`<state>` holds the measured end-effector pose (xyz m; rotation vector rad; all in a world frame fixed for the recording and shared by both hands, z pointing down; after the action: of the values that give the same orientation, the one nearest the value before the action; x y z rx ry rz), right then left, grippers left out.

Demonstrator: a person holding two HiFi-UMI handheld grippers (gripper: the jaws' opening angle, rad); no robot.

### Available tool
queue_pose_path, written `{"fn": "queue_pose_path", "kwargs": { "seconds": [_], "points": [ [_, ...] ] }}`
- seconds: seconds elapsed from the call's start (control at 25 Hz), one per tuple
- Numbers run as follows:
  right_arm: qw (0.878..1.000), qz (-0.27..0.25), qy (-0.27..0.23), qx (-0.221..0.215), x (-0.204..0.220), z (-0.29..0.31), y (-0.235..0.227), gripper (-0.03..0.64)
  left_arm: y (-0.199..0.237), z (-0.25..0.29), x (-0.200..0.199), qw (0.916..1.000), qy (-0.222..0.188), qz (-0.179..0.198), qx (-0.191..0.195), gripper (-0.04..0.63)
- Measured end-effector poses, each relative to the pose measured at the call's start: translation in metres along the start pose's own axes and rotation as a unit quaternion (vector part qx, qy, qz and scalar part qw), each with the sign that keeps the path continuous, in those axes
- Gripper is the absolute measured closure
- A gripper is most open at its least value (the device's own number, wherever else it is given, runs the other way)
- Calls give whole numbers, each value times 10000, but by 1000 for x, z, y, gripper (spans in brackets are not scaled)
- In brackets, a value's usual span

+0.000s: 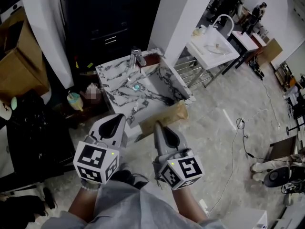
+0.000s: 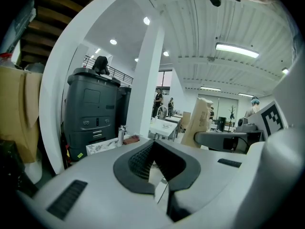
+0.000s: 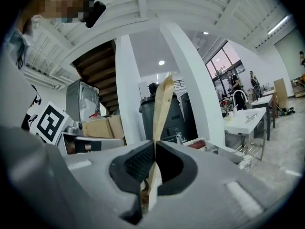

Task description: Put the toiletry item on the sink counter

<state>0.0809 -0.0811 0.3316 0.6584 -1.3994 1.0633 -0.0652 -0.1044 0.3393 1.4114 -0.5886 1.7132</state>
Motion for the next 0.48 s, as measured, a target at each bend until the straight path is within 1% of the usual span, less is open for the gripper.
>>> {"fn": "queue_pose_path", "kwargs": {
  "seconds": [0.2, 0.48],
  "points": [
    [9999, 131, -11, -84, -2, 29, 4, 615, 23, 9, -3, 10000, -4, -44, -35, 591],
    [9993, 299, 53, -204, 1, 54, 8, 615, 41, 14, -5, 9998, -48, -142, -93, 591]
  ]
}}
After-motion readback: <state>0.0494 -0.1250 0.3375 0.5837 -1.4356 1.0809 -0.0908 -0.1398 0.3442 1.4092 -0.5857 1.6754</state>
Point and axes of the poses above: the fingertips, and each gripper's own axes: z forward along the fingers, y to its left, x out of its underside, the point moved 4 cm from there along -z, backward along the fingers
